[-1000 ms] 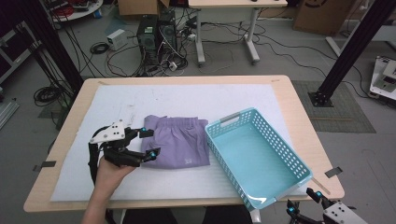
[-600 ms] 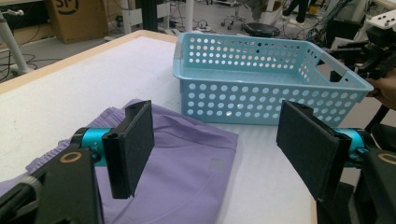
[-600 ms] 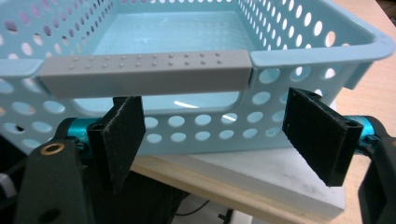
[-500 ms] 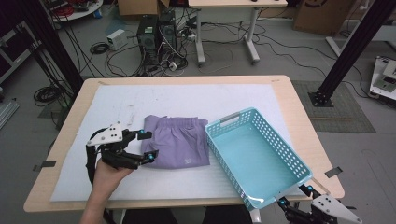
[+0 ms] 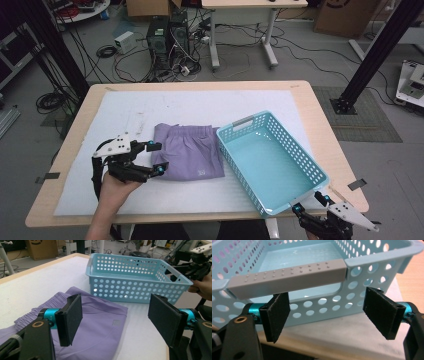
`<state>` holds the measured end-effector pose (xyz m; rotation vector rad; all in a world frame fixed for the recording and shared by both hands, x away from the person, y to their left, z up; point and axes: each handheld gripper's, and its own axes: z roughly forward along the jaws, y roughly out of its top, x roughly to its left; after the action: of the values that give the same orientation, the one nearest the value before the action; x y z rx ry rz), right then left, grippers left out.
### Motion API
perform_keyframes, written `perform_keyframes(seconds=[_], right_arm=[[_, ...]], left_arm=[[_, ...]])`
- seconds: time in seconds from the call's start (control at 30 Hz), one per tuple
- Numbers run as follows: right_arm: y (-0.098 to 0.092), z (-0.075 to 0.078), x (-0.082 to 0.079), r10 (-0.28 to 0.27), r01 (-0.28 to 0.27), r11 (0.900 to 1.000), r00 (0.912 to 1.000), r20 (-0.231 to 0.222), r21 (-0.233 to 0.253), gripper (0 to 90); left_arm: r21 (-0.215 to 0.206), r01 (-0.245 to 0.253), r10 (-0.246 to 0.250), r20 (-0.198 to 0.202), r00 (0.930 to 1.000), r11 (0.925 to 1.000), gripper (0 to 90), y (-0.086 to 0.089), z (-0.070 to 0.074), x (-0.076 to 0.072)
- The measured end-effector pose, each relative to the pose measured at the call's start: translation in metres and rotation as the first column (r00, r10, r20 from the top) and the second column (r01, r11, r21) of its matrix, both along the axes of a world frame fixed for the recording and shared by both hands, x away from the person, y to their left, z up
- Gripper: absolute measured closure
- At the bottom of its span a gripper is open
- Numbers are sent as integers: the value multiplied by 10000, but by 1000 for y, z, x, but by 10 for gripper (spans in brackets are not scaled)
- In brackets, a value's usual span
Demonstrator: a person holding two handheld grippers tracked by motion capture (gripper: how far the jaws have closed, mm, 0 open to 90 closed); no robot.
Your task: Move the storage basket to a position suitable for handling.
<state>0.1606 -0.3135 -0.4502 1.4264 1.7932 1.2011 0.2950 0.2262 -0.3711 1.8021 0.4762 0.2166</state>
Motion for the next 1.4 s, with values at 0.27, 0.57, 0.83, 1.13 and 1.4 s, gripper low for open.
perform_keyframes(seconds=[0.27,0.57,0.83,1.13,1.4], right_arm=[[4,-1,10,-34,32,9999,9999,129,130,269],[12,4,-16,486,-490,9988,9951,859,24,254],[-3,0,-3,239,-252,9992,9989,407,303,222],[-3,-2,8,586,-593,9978,9980,237,284,224],[2,-2,15,790,-791,9966,9969,57,229,237]], left_arm=[[46,8,-7,-160,9999,10000,276,-3,-5,3],[521,588,-556,-611,9966,9969,276,-42,-20,21],[981,1066,-1000,-703,9925,9894,276,-91,-37,38],[931,1281,-1183,-1046,9875,9874,278,-133,-53,66],[1528,1283,-1036,-1599,9817,9799,289,-164,-58,87]])
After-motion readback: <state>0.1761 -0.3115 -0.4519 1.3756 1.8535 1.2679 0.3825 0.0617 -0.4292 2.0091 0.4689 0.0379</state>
